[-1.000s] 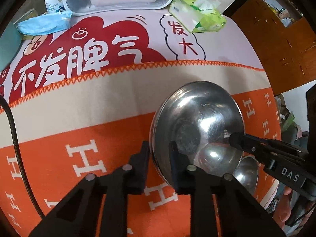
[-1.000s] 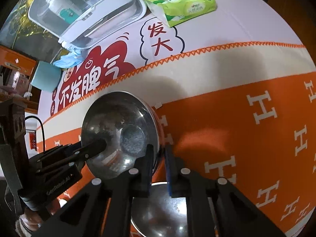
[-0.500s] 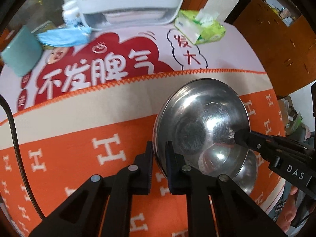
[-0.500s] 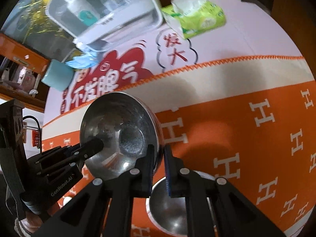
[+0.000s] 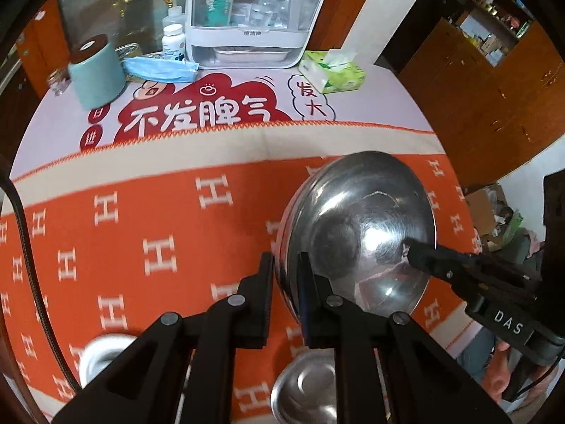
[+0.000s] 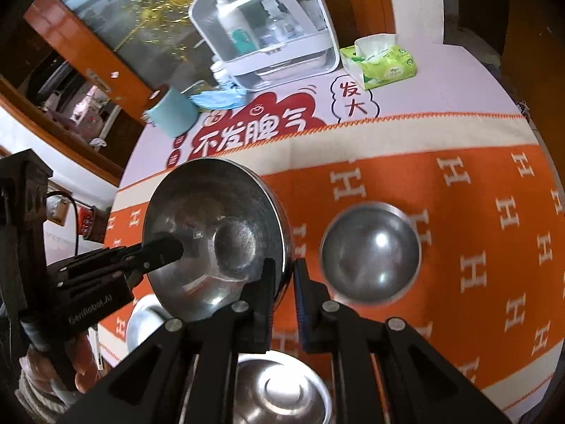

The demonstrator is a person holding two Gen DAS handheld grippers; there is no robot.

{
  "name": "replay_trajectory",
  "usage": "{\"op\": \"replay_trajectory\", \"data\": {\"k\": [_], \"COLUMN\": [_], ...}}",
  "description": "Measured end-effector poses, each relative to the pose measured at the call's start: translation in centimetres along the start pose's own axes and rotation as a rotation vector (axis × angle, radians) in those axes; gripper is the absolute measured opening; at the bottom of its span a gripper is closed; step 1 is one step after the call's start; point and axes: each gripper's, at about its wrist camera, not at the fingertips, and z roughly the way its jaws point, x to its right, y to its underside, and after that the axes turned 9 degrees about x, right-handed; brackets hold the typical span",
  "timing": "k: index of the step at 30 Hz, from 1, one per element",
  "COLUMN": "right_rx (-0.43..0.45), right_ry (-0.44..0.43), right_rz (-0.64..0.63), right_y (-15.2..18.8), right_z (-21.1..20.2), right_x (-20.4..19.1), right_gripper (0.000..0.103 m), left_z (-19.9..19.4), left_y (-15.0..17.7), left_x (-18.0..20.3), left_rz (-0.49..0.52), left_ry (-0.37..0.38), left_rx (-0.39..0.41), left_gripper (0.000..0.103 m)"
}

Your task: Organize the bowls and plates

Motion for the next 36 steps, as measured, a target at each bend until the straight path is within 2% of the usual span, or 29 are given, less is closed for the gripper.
{"op": "replay_trajectory", "data": {"k": [8,17,21,26,36], "right_rx": [0.0,0.018,-0.002,-0.076,-0.182], "right_ry": [-0.021,0.013,0.043,0.067,0.1], "right_rz": [-0.011,-0.046,-0.066,-0.05,-0.012], "right_y": [5.8,10.8,13.0,15.3,17.1], "right_z": [-3.7,-6.5,-6.0,-3.8,-0.4], "right_x": [-0.4,-0.6,-0.4,0.6,1.9], "right_gripper": [0.011,0.011,0.011,0.01,0.01], "left_z": [-3.5,-4.3,-3.2,-0.5,2.9], "left_y": [6.2,12.1,14.6,16.9,18.8], "left_x": [2.5,4.1,4.3,4.0,3.4], "left_rz": [0.052,0.057,0.066,0.046,0.047], "left_ry": [-0.051,-0.059,-0.063,-0.07,-0.083], "left_rx": [0.036,0.003,-0.021,-0.107,-0.198], "left_gripper": [0.011,0.011,0.011,0.011,0.011]}}
